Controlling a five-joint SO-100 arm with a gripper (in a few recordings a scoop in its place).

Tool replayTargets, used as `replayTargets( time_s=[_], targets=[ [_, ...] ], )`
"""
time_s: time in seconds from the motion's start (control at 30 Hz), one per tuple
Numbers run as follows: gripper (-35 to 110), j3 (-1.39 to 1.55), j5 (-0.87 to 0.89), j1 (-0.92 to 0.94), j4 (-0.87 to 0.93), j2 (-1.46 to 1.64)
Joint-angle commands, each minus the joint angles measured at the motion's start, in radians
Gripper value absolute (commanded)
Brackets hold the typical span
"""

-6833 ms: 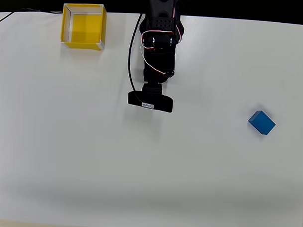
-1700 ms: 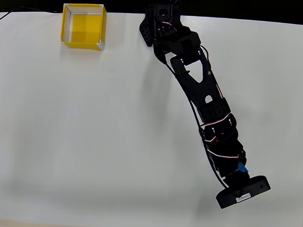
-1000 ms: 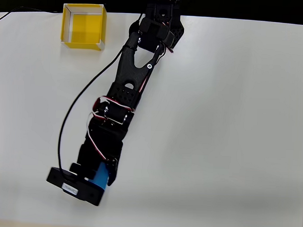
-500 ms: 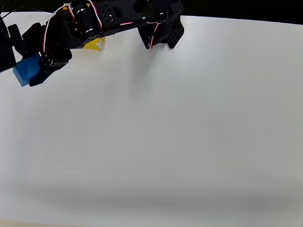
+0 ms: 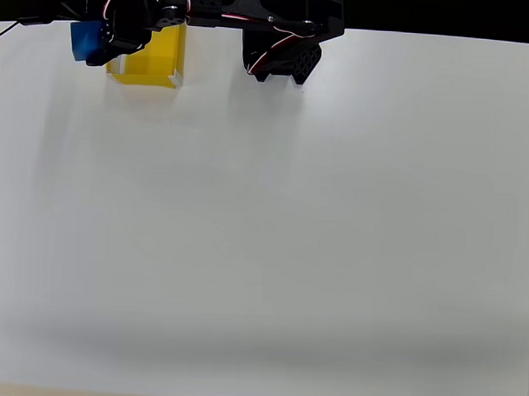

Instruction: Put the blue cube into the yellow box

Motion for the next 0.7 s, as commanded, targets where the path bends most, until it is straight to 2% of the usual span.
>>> replayTargets(
  time_s=[0.0, 0.43, 0.67],
  targets=[
    [7, 0.074, -0.008, 0.052, -0.018, 0.127],
    [6, 0.265, 0.048, 0.204, -0.003, 0.156],
    [7, 0.356, -0.003, 0.262, -0.083, 0.104]
  ],
)
